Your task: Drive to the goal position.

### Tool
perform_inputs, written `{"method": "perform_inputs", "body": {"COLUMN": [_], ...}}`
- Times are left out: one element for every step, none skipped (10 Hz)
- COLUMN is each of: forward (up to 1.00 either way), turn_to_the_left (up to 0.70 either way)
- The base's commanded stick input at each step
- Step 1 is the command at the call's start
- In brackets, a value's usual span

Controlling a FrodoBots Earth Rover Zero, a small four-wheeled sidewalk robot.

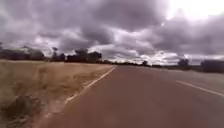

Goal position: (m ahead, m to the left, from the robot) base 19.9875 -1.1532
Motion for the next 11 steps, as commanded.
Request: {"method": "perform_inputs", "body": {"forward": [0.85,0.85,0.85,0.85,0.85,0.85,0.85,0.85,0.85,0.85,0.85], "turn_to_the_left": [0.04,0.04,-0.12,-0.29,-0.3,-0.3,-0.3,-0.3,-0.3,-0.3,-0.3]}}
